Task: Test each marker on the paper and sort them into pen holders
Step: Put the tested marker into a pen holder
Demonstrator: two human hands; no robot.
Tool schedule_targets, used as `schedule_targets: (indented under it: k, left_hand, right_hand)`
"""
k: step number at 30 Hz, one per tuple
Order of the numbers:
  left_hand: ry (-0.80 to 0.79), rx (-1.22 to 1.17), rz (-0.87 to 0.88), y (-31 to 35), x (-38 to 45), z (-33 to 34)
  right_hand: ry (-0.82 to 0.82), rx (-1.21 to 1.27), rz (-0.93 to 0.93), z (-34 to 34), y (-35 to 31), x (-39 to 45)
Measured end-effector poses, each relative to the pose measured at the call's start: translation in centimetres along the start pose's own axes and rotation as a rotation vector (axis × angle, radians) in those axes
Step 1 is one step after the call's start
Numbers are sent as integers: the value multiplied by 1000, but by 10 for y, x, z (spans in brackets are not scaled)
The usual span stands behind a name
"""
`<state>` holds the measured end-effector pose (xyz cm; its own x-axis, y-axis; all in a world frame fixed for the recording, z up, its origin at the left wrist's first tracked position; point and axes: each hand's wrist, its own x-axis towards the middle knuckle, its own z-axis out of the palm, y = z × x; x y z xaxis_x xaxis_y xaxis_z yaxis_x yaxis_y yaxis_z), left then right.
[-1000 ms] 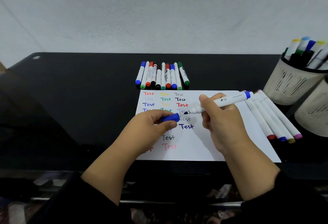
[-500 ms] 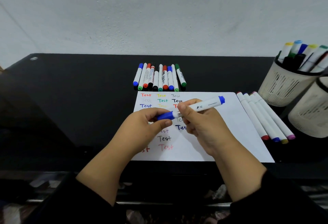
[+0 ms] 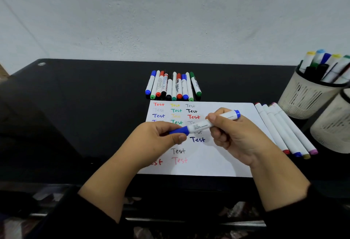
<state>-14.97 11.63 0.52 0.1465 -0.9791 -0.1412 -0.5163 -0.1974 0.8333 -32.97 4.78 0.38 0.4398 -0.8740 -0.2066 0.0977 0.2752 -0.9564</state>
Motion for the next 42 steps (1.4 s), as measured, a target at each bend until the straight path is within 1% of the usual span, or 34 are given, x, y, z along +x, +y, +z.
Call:
schedule_targets:
  k: [4,7,12,23,27,30,33,37,40,42]
  left_hand:
    - [6,36,-7,0,-2,-6]
    - [18,59,-12,2,-4,-8]
    - [109,94,-29,1,0,-6]
    - [197,199,8,-4,6,0]
    - [198,261,70,-4,9,-1]
    - [181,315,92,-3,12,-2]
    - [212,339,143,-3,12,-2]
    - [227,430,182,-5,13,1]
    - [274,455,226,-7,14,3]
    - [291,461,244,-8,13,4]
  right_hand:
    - [-80,-75,45,-5,-4,0]
    - [-114,-157,43,-8,-9,1]
    - [-126,-103,29,-3,-6,6]
    - [-76,-84,47,2,-2,10]
    - [14,-175,18,0,-5,12]
    - [68,-343,-71,0,-13,8]
    - [83,-523,-180,-2,-20,4]
    - [116,-1006,-358,-3,-22,2]
    - [147,-1370,-497,3,-15,0]
    - [164,-1491,-716,7,-7,-1]
